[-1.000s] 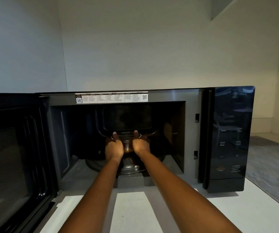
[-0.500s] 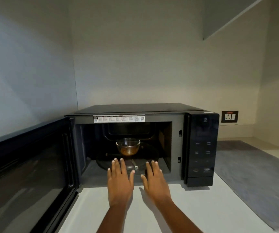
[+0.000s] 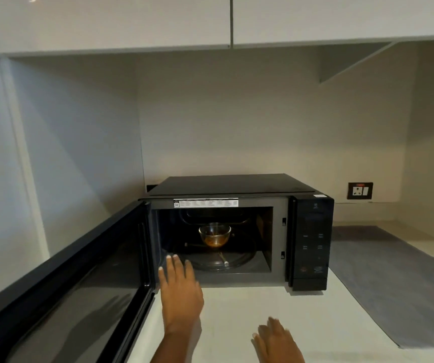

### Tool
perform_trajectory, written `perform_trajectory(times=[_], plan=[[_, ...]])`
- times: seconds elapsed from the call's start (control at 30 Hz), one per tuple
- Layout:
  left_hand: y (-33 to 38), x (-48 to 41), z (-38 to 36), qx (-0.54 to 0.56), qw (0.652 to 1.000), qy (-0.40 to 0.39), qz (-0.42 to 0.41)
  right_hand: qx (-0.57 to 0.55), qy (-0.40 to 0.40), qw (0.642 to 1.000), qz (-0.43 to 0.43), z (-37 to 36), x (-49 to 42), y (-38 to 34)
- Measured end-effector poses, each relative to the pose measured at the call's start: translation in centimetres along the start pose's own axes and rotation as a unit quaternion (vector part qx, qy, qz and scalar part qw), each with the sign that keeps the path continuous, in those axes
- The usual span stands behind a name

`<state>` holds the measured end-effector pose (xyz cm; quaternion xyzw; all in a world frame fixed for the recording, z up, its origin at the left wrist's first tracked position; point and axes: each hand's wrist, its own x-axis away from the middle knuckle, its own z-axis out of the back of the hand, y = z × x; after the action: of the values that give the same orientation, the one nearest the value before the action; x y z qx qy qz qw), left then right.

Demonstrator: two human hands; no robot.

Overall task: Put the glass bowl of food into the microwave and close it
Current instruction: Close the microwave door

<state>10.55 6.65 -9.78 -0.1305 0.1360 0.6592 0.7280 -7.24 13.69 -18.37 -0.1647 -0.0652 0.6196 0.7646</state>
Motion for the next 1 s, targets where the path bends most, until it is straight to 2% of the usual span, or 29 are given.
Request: perform_trajectory(times=[0.13, 0.23, 0.33, 0.47, 0.67, 0.83, 1.0], plan=[[-2.1, -0.9, 6.1, -0.040, 0.996, 0.063, 0.049, 0.020, -0.032, 0.999, 0.000, 0.7, 1.0, -0.1], [-3.7, -1.6, 9.8, -0.082, 0.987, 0.084, 0.113, 0.017, -0.038, 0.999, 0.031, 1.7, 1.5, -0.7], [-5.3, -2.0, 12.3, -0.125, 0.975, 0.058, 0.175, 0.005, -0.058, 0.997, 0.050, 2.7, 1.8, -1.3], [-7.4, -2.2, 13.8, -0.168, 0.957, -0.032, 0.234, -0.019, -0.059, 0.996, 0.060, 3.3, 2.3, -2.1], [-8.5, -2.9, 15.5, -0.098, 0.967, -0.095, 0.214, -0.083, -0.019, 0.995, 0.045, 5.5, 2.2, -3.0], [-8.2, -4.0, 17.6, -0.078, 0.967, -0.209, 0.119, -0.112, 0.022, 0.991, 0.074, 8.3, 2.0, -4.3], [-5.2, -4.2, 19.4, -0.062, 0.962, -0.261, 0.053, -0.244, 0.062, 0.962, 0.106, 13.7, 2.4, -5.8]])
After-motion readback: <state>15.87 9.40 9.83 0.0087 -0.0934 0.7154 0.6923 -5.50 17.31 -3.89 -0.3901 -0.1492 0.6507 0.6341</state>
